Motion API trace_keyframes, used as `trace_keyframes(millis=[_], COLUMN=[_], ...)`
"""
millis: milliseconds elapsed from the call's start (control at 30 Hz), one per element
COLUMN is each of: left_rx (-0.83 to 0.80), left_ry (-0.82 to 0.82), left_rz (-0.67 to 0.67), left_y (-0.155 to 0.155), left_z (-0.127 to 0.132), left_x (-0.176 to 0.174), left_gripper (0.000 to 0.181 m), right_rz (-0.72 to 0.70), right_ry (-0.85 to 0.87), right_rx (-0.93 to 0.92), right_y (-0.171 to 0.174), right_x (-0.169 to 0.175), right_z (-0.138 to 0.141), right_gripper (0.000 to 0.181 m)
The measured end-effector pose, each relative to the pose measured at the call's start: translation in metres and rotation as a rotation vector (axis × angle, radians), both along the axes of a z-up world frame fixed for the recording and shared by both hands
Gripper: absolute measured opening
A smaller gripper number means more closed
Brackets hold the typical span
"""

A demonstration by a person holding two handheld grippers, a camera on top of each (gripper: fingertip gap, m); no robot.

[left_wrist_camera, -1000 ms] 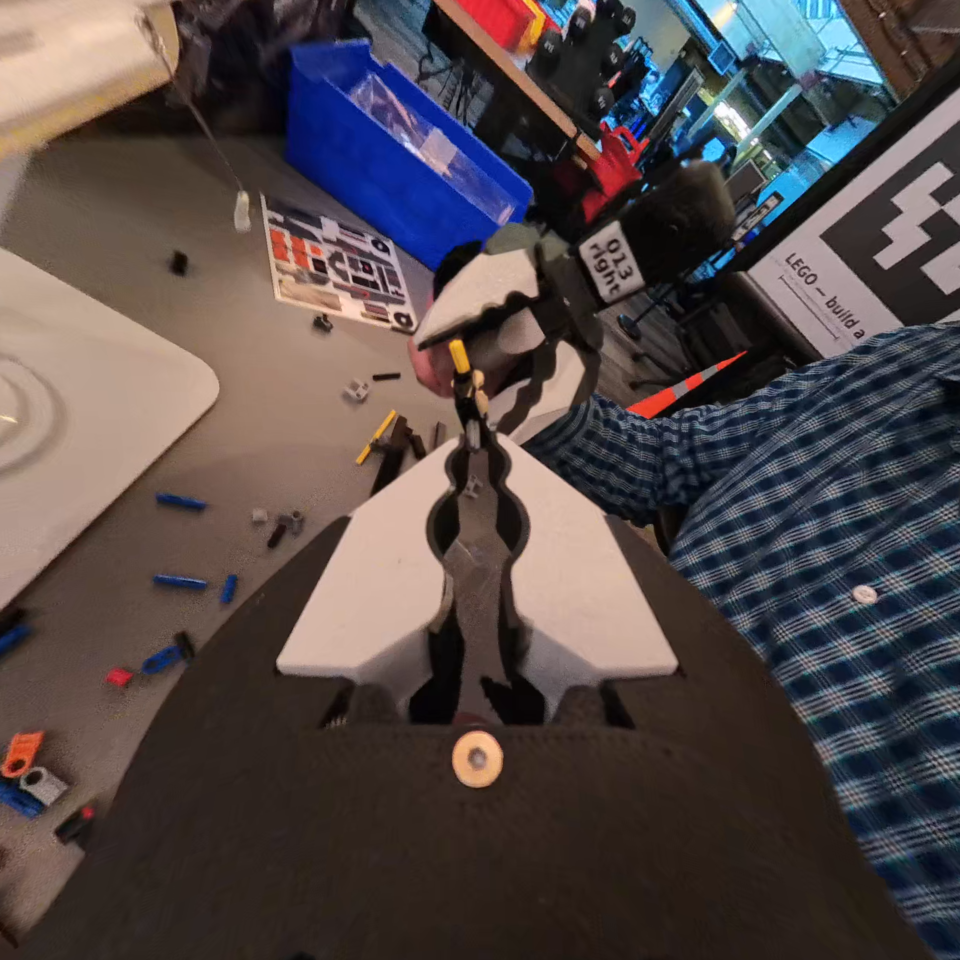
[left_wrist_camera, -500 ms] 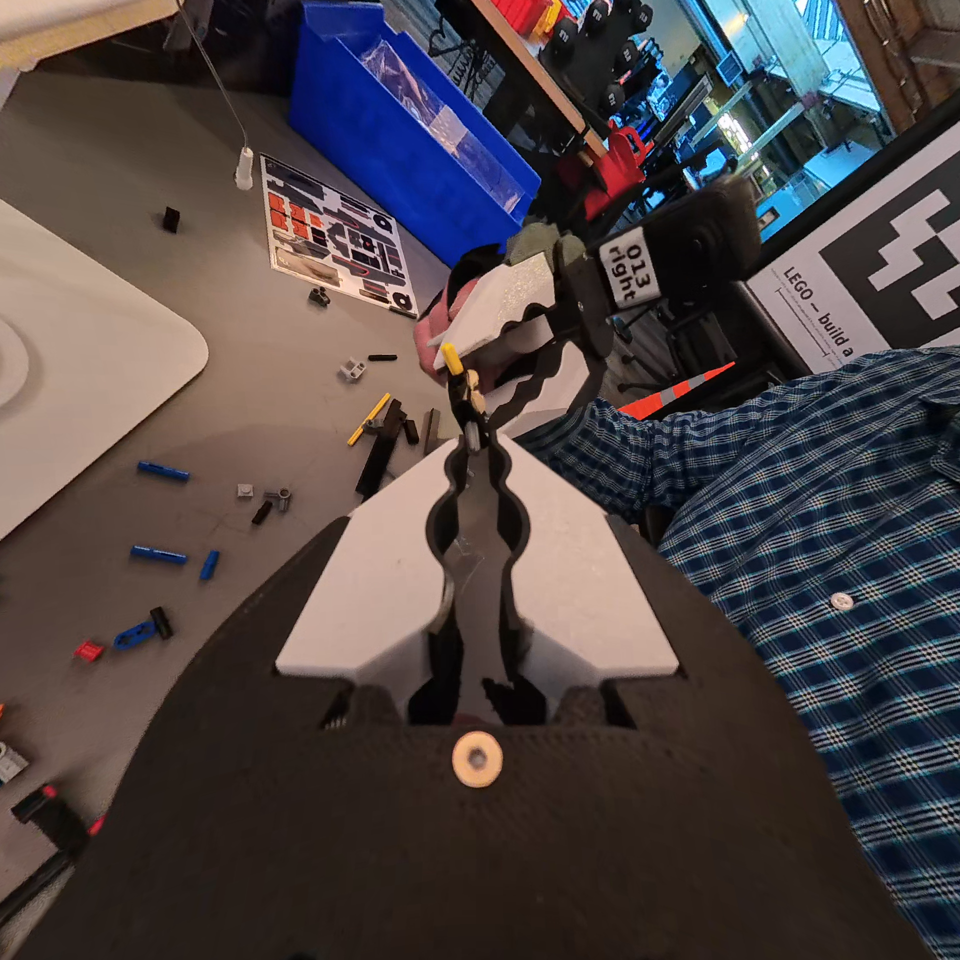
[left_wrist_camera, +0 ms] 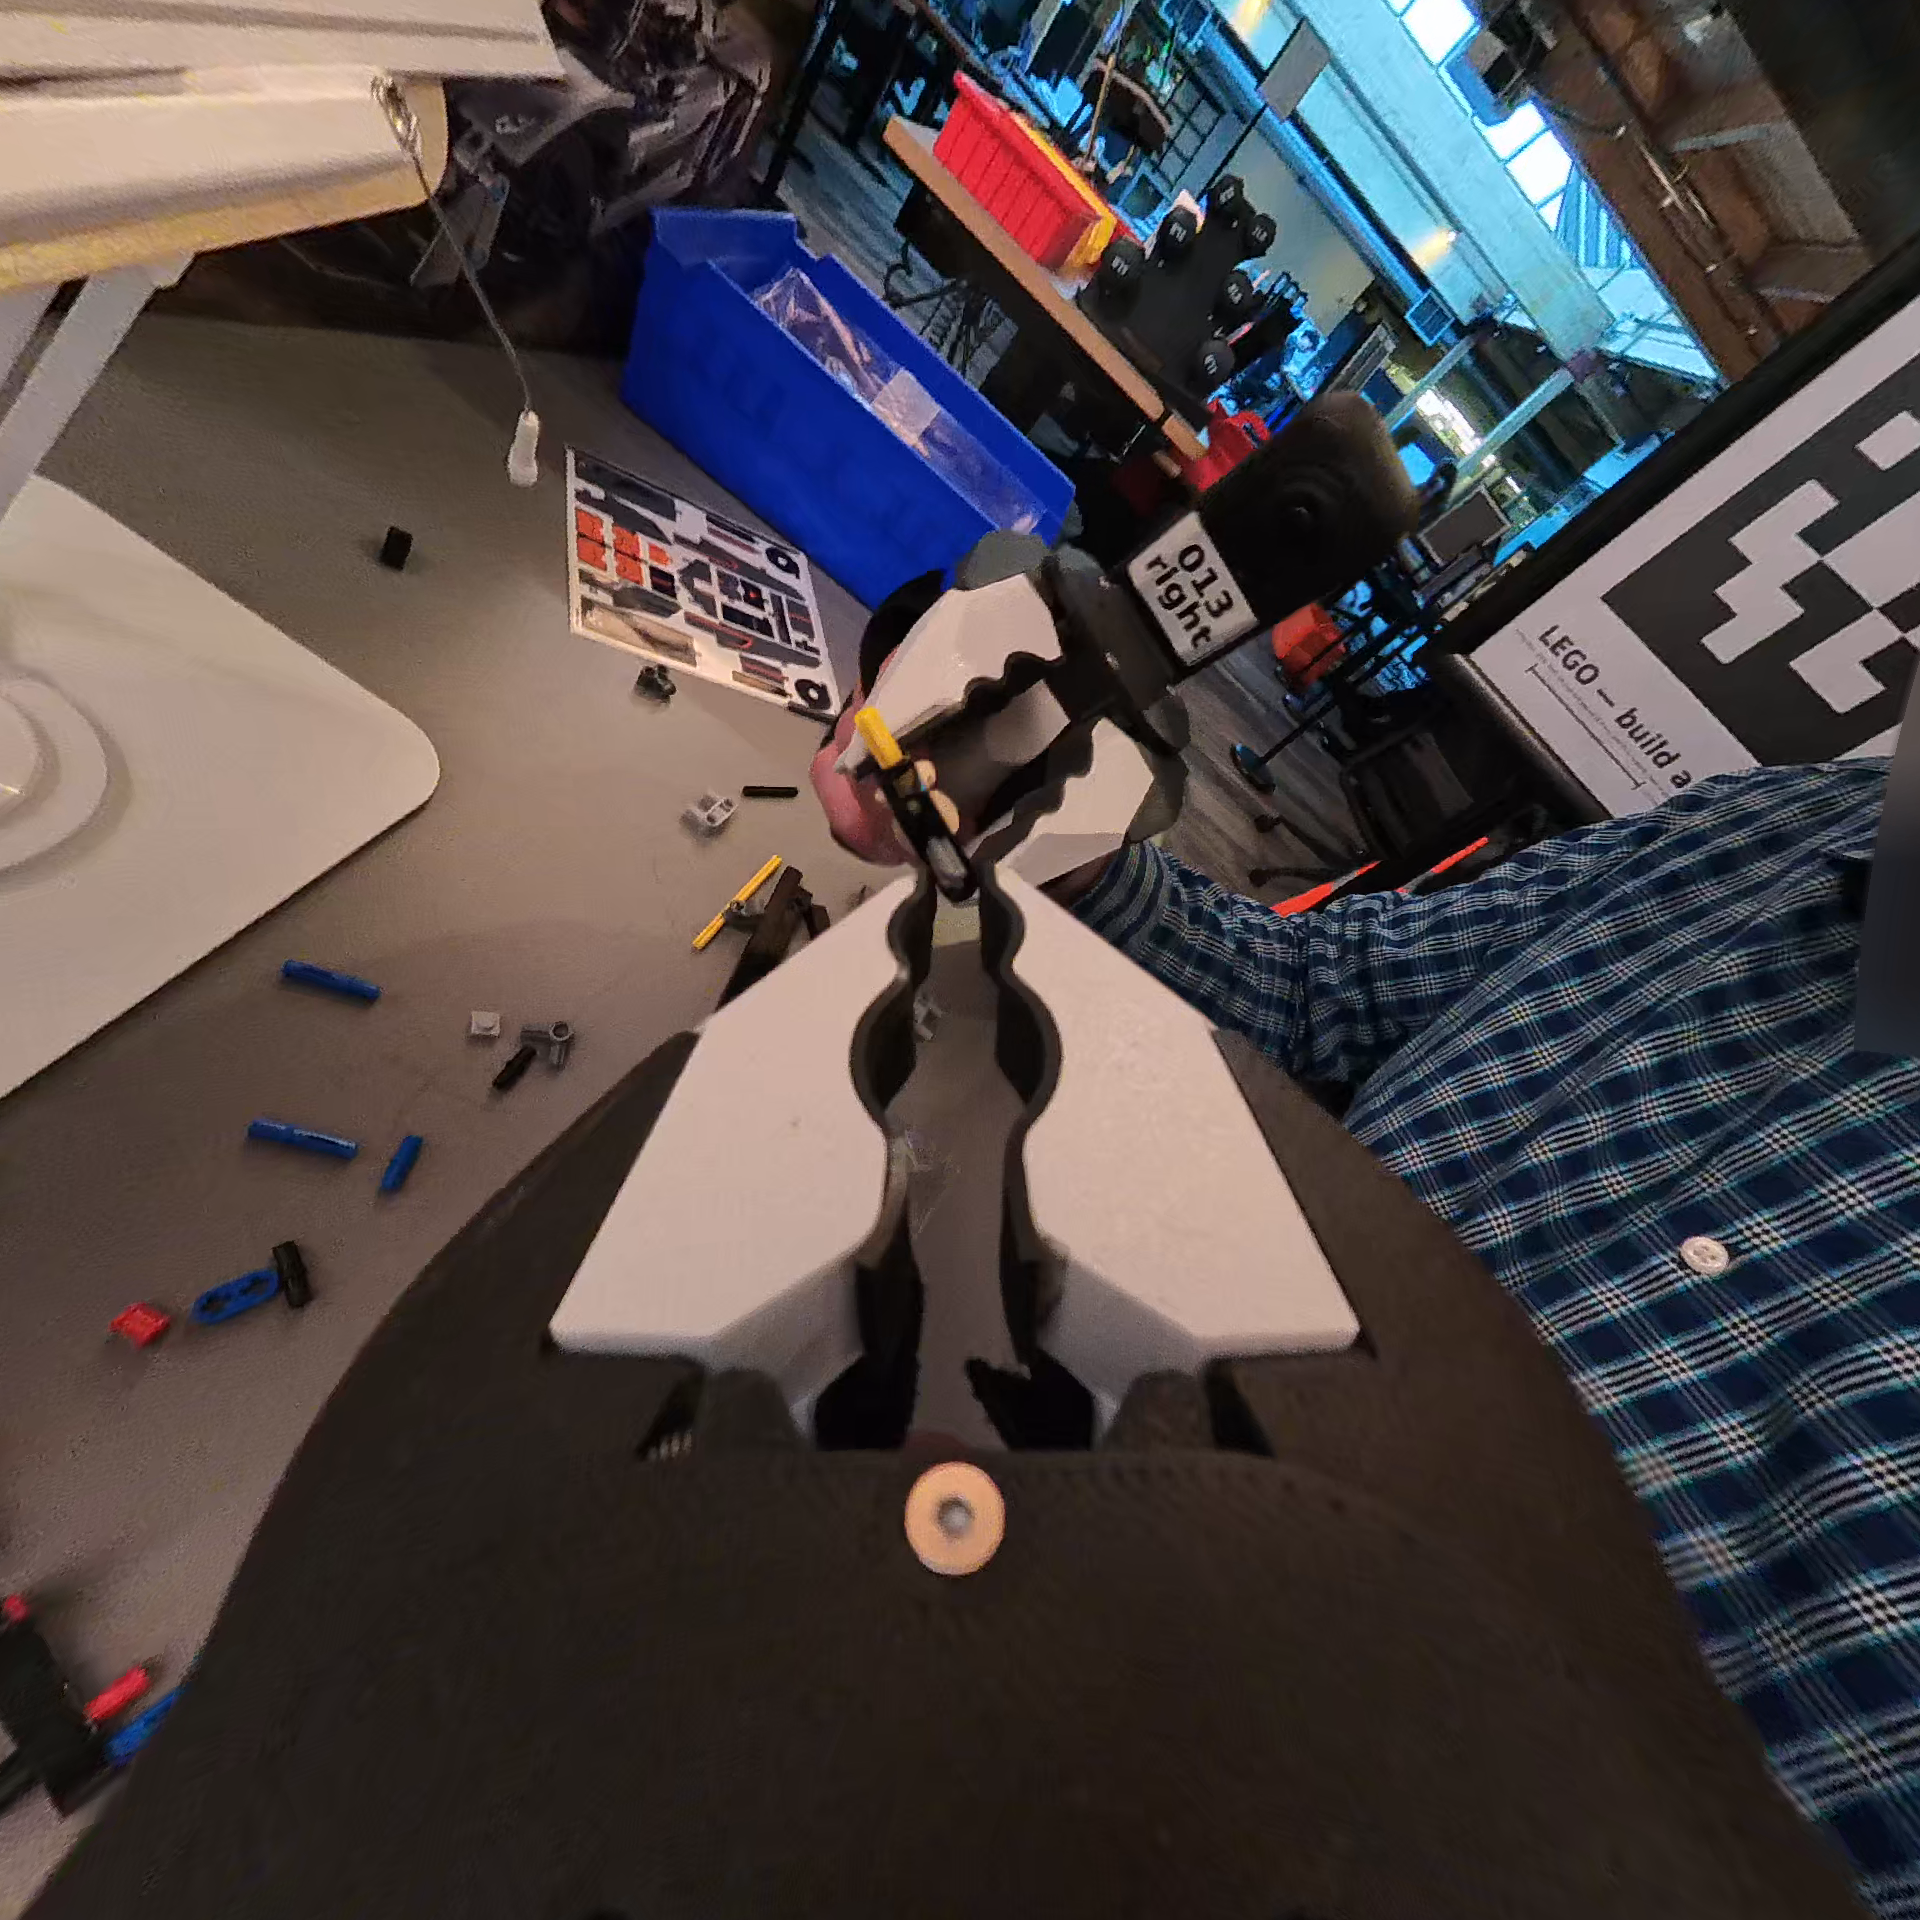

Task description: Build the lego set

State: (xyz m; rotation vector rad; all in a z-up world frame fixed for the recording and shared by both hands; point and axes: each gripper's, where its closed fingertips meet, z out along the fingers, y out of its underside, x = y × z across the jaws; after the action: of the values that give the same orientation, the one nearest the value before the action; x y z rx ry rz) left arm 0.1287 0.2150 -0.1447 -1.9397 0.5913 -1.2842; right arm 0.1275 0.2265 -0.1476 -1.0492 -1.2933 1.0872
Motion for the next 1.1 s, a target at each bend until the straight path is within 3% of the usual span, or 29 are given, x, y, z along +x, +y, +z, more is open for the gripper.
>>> trace_keyframes(millis=[167, 333, 500, 667, 867, 1100], left_rx=[0.048, 0.126, 0.129, 0.202, 0.433, 0.709], left_ry=[0.023, 0.039, -0.024, -0.100, 0.146, 0.538], left_rz=[0.035, 0.085, 0.119, 0.149, 0.225, 0.157], left_y=[0.002, 0.005, 0.010, 0.012, 0.015, 0.018], left_z=[0.000, 0.005, 0.009, 0.019, 0.019, 0.010], left_x=[-0.002, -0.008, -0.001, 0.005, -0.012, -0.005], left_gripper=[0.013, 0.020, 0.024, 0.034, 0.038, 0.041], right_rz=[0.042, -0.003, -0.056, 0.025, 0.228, 0.433], right_ry=[0.042, 0.073, 0.106, 0.110, 0.223, 0.203], right_rx=[-0.085, -0.151, -0.149, -0.220, -0.542, -0.722], right_y=[0.001, 0.011, 0.015, 0.004, 0.004, -0.009], right_x=[0.004, 0.005, 0.003, -0.003, 0.006, 0.006], right_z=[0.006, 0.009, 0.012, 0.010, 0.023, 0.022], right_gripper=[0.026, 0.026, 0.026, 0.026, 0.026, 0.027])
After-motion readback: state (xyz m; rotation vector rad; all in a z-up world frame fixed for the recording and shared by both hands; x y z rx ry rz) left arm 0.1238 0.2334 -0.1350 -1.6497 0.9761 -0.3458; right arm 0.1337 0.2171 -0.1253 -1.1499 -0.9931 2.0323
